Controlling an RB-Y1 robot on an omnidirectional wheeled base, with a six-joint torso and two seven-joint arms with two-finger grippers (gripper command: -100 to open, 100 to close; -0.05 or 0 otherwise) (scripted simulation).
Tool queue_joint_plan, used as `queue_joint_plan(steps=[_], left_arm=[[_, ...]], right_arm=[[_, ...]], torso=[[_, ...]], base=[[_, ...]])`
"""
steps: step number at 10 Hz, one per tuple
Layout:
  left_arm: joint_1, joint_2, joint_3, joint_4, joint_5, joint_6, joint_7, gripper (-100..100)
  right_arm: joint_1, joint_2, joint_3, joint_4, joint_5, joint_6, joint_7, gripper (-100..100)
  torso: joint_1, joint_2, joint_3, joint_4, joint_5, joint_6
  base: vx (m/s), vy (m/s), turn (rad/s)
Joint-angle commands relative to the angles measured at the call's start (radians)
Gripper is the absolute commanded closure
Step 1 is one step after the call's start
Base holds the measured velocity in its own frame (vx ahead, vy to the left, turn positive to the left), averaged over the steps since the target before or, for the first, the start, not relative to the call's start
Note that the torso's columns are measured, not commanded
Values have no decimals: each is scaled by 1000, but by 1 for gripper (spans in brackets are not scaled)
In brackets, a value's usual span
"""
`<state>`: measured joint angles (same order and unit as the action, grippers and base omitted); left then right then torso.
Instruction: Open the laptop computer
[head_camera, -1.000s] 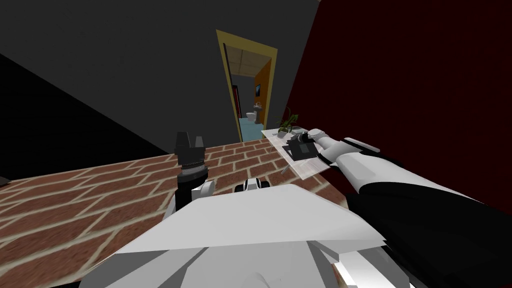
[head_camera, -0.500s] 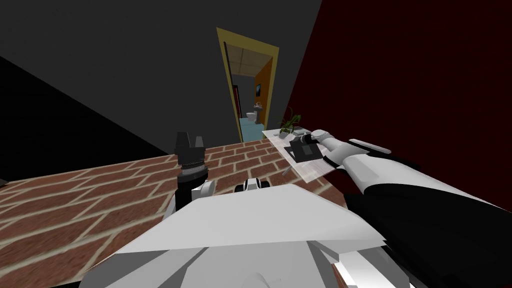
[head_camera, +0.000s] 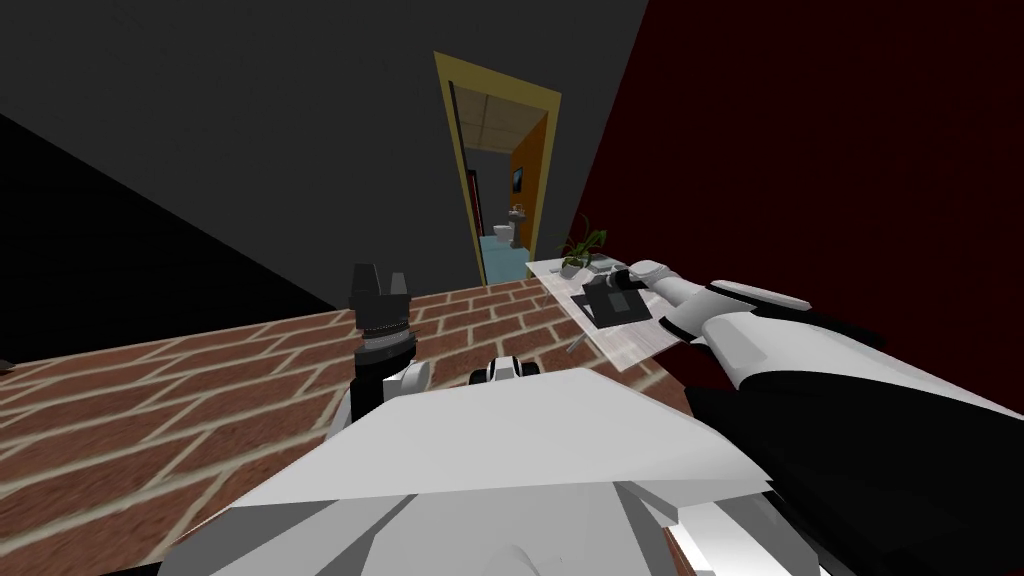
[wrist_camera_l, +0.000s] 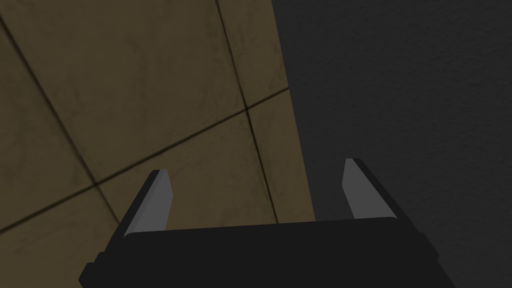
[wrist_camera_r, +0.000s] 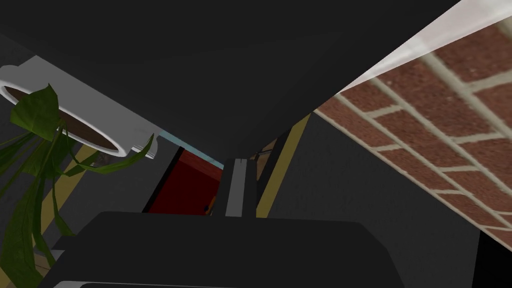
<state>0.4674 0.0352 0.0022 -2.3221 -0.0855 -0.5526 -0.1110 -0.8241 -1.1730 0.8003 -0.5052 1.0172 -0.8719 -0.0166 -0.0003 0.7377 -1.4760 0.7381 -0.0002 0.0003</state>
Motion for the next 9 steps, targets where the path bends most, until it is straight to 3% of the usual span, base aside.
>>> queue_joint_plan(steps=[1,3,4,5,6,7,8,9], left_arm=[[0,0,0,0,0,0,0,0],[0,0,0,0,0,0,0,0],[0,0,0,0,0,0,0,0],[0,0,0,0,0,0,0,0],[0,0,0,0,0,0,0,0],[0,0,0,0,0,0,0,0],[0,0,0,0,0,0,0,0],[0,0,0,0,0,0,0,0]], right_arm=[[-12,13,11,57,-27,-19,41,100],[28,-48,78,26,-103,-32,73,100],[25,-43,79,70,-127,-32,73,100],[28,-48,79,26,-127,-32,73,100],[49,-78,113,10,-171,-39,89,100],[49,-78,113,10,-177,-39,89,100],[22,-107,119,-2,-163,-61,64,-100],[22,-107,119,-2,-163,-61,64,-100]], torso=[[1,-1,-1,-1,0,-1],[1,-1,-1,-1,0,0],[2,-3,-2,-1,0,-1],[-1,-2,-1,-2,-1,0],[-2,0,0,-1,-1,-2],[-1,0,0,-1,-1,-2],[0,0,0,-1,0,-1],[1,1,0,0,0,-1]], base=[[29,17,0],[81,48,8],[99,58,10],[43,33,-29],[51,39,16],[48,33,9],[26,31,-16],[12,19,-12]])
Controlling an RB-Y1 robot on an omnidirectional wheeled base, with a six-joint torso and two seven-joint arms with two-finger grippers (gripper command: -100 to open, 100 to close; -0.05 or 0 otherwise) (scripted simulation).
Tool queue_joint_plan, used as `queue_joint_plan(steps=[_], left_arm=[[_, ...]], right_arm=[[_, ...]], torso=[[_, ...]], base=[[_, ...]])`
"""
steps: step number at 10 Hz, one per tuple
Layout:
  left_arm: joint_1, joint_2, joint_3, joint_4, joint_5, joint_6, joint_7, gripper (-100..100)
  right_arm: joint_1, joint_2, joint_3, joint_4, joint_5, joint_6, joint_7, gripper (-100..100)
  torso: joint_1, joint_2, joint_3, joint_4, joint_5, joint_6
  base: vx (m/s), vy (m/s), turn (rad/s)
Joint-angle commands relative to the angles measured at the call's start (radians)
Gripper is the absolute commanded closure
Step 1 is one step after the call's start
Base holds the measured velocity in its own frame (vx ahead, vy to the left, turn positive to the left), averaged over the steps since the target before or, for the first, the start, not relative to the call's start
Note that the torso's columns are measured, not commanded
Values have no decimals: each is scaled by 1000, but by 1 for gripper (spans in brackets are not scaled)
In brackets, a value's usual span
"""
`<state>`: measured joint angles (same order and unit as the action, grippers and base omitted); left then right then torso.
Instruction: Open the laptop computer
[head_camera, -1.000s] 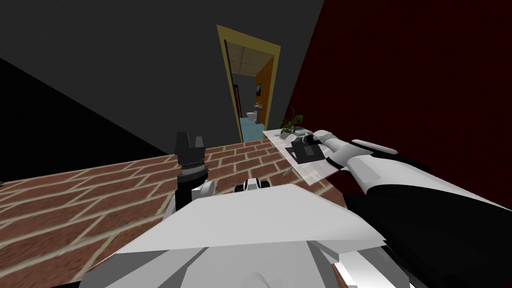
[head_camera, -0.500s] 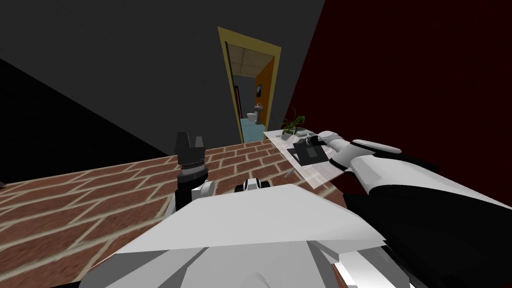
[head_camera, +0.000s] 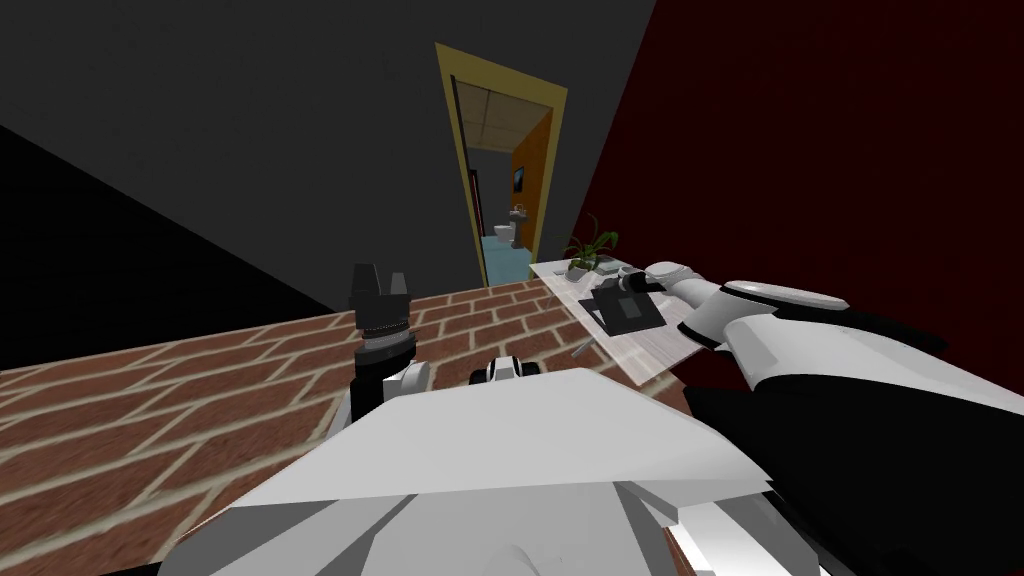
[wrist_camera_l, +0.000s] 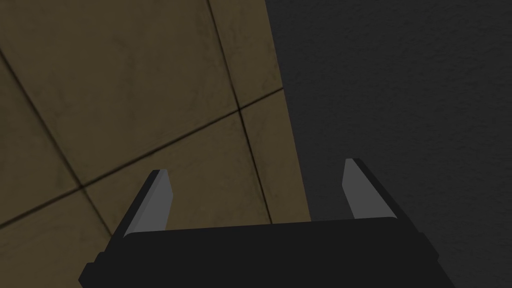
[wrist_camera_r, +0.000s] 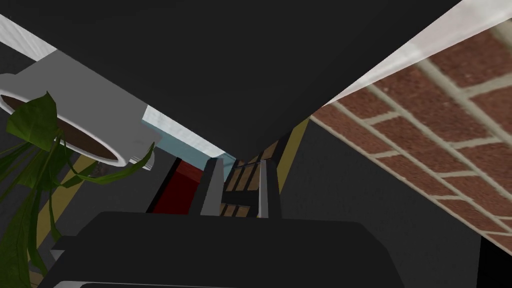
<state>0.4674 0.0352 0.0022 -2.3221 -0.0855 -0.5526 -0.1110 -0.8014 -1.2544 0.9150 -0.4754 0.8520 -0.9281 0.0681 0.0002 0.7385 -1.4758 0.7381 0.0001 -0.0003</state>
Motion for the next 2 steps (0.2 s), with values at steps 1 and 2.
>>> queue_joint_plan(steps=[1,2], left_arm=[[0,0,0,0,0,0,0,0],[0,0,0,0,0,0,0,0]], right_arm=[[-25,-55,14,-40,7,-33,-37,-100],[-33,-64,17,-43,8,-43,-42,-100]], torso=[[0,1,1,0,0,0],[0,1,1,0,0,0]], base=[[9,23,-20],[17,25,-16]])
